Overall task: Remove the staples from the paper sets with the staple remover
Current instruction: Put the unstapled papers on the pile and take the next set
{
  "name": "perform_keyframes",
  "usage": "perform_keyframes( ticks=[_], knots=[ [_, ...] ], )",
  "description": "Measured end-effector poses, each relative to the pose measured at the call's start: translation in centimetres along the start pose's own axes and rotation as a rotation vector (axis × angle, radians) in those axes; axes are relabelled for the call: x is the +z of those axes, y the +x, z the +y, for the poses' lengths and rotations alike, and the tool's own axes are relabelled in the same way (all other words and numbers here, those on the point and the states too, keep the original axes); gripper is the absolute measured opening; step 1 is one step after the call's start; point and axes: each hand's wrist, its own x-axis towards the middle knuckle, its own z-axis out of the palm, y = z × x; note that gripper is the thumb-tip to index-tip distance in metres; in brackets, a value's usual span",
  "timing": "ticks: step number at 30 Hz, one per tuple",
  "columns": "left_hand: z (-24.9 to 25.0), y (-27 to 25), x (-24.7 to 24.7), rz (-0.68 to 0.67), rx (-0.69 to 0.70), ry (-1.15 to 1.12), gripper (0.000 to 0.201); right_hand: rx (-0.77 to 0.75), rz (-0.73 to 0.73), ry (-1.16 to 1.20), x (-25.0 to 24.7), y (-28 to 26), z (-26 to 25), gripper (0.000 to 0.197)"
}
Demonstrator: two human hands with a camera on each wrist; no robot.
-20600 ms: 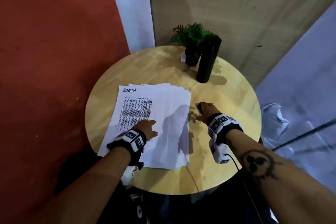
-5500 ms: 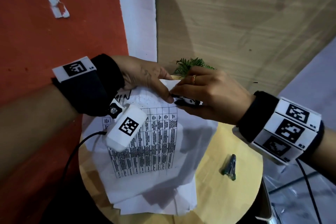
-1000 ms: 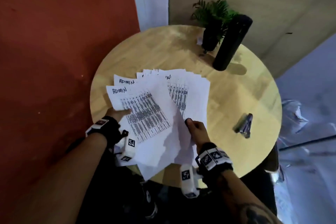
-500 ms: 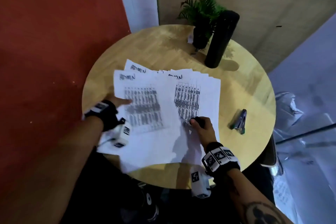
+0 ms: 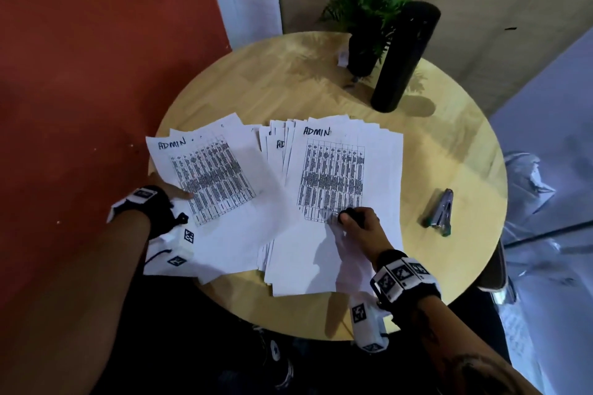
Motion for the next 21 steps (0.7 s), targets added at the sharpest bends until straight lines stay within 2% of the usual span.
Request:
perform_keyframes(
  ticks=[2, 5, 9, 11, 13, 15, 17, 21],
  knots=[
    [-0.8, 1.4, 0.3, 0.073, 0.057, -0.018, 0.118, -0.018, -0.026, 0.025, 0.0, -0.1, -0.1, 0.023],
    [-0.4, 0.8, 0.0, 0.166, 0.186, 0.106, 0.118, -0.033, -0.042, 0.035, 0.0, -0.2, -0.2, 0.022],
    [0.1, -0.9, 0.1, 0.364, 0.259, 0.254, 0.11, -0.018, -0.023, 0.043, -0.1, 0.0, 0.4, 0.019],
    [0.7, -3.2, 1.6, 0.271, 0.335, 0.322, 0.109, -0.005, -0.025, 0.038, -0.2, -0.2, 0.2, 0.015],
    [1.3, -5.5, 4.2, 0.038, 0.389, 0.347, 0.115, -0.006, -0.028, 0.05, -0.3, -0.3, -0.1, 0.019],
    [1.1, -7.3, 6.5, -0.166, 0.369, 0.449, 0.123, -0.003, -0.036, 0.066, -0.4, -0.5, -0.4, 0.013],
    [0.7, -7.4, 6.9, -0.22, 0.354, 0.509, 0.125, -0.009, -0.051, 0.084, -0.5, -0.2, -0.2, 0.021],
    [1.0, -5.7, 5.1, -0.249, 0.402, 0.573, 0.126, -0.008, -0.044, 0.06, -0.3, 0.7, 1.1, 0.01]
  ],
)
